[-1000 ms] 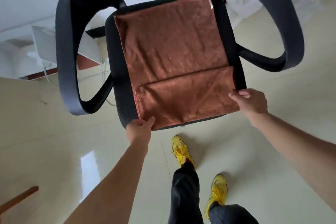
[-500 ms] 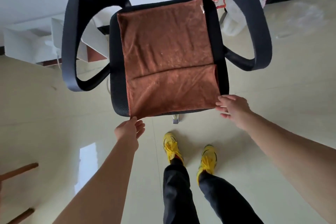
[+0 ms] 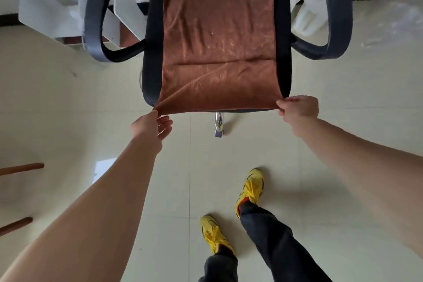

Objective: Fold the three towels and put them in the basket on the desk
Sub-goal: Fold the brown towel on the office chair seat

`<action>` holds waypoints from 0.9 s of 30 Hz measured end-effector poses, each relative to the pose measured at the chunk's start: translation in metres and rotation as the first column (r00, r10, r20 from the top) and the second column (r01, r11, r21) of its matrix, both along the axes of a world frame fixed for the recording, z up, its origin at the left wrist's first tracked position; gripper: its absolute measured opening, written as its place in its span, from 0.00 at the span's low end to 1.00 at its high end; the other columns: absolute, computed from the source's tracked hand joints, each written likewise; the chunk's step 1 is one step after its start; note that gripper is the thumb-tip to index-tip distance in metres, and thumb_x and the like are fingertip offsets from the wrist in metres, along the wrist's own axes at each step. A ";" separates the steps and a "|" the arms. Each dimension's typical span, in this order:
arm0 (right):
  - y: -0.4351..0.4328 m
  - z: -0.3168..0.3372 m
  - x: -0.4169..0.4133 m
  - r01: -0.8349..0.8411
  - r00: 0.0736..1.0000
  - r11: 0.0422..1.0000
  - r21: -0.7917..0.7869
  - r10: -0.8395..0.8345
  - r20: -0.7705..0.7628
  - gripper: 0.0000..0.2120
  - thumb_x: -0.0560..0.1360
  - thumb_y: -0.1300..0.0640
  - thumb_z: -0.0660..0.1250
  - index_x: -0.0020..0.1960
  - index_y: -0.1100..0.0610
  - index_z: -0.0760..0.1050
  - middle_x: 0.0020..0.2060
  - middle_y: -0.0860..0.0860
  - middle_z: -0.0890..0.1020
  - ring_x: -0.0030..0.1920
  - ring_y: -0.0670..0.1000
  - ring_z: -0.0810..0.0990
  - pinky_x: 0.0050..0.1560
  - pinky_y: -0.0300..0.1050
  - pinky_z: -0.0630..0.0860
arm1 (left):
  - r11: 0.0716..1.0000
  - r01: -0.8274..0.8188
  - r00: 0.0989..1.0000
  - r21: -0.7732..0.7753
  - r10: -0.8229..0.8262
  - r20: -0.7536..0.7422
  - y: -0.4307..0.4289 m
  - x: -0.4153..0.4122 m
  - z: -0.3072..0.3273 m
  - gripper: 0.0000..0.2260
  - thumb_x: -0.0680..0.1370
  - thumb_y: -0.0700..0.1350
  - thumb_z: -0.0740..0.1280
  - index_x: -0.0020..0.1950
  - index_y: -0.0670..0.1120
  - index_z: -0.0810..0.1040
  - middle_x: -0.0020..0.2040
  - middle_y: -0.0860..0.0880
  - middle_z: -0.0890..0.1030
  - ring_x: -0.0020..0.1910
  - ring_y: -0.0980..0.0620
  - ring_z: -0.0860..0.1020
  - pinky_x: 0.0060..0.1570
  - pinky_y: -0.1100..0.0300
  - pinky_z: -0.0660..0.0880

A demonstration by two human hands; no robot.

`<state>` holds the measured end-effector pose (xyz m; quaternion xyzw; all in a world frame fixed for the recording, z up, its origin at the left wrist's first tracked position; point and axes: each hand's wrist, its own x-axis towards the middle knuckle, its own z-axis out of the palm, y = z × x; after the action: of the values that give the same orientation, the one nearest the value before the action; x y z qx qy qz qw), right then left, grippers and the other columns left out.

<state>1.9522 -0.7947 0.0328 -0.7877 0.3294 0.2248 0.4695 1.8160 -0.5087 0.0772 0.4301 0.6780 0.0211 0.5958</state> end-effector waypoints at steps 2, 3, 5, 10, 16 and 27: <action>-0.014 0.016 -0.021 0.016 0.999 1.000 0.004 -0.015 -0.040 0.08 0.67 0.60 0.75 0.33 0.54 0.76 0.31 0.55 0.82 0.29 0.52 0.80 0.36 0.45 0.78 | 1.000 -0.006 1.000 -0.007 0.006 0.009 -0.004 -0.017 0.012 0.06 0.80 0.41 0.61 0.53 0.42 0.77 0.40 0.43 0.81 0.38 0.46 0.81 0.38 0.57 0.78; -0.020 0.023 -0.032 0.022 0.997 1.000 0.015 -0.021 -0.071 0.07 0.67 0.60 0.74 0.34 0.56 0.76 0.30 0.56 0.81 0.28 0.52 0.78 0.36 0.45 0.77 | 1.000 -0.011 1.000 -0.010 0.011 0.009 -0.006 -0.026 0.017 0.06 0.79 0.40 0.61 0.52 0.42 0.77 0.40 0.43 0.81 0.37 0.47 0.81 0.38 0.57 0.78; -0.030 0.038 -0.057 0.040 0.992 0.999 0.034 -0.036 -0.117 0.07 0.68 0.62 0.73 0.35 0.59 0.76 0.29 0.56 0.79 0.28 0.51 0.77 0.33 0.43 0.76 | 0.999 -0.027 1.000 -0.020 0.028 0.010 -0.013 -0.049 0.028 0.06 0.79 0.40 0.60 0.49 0.42 0.76 0.39 0.43 0.80 0.36 0.47 0.80 0.37 0.57 0.78; -0.049 0.062 -0.126 0.076 0.985 0.995 0.071 -0.064 -0.158 0.05 0.69 0.62 0.73 0.42 0.62 0.78 0.29 0.56 0.79 0.26 0.49 0.76 0.25 0.38 0.73 | 0.999 -0.027 1.000 -0.043 0.028 0.011 -0.029 -0.115 0.049 0.06 0.79 0.39 0.60 0.46 0.41 0.76 0.38 0.42 0.80 0.35 0.46 0.79 0.38 0.56 0.77; -0.062 0.081 -0.197 0.105 0.983 0.991 0.082 -0.091 -0.158 0.05 0.69 0.62 0.73 0.43 0.62 0.78 0.30 0.57 0.79 0.26 0.48 0.76 0.23 0.36 0.72 | 0.998 0.020 1.000 -0.061 -0.020 0.001 -0.035 -0.189 0.066 0.07 0.79 0.37 0.61 0.42 0.40 0.75 0.37 0.42 0.79 0.34 0.46 0.78 0.38 0.55 0.77; -0.053 0.105 -0.187 0.124 0.992 0.957 0.264 -0.109 -0.070 0.09 0.75 0.64 0.65 0.41 0.54 0.80 0.33 0.54 0.78 0.29 0.49 0.76 0.29 0.39 0.72 | 0.990 0.114 0.992 0.080 -0.117 0.036 -0.021 -0.183 0.072 0.06 0.75 0.32 0.64 0.43 0.42 0.74 0.35 0.41 0.78 0.27 0.47 0.77 0.31 0.60 0.79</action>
<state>1.7653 -0.8476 0.1380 -0.6899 0.3544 0.2605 0.5749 1.6326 -0.5296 0.1491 0.4910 0.6382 0.0219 0.5926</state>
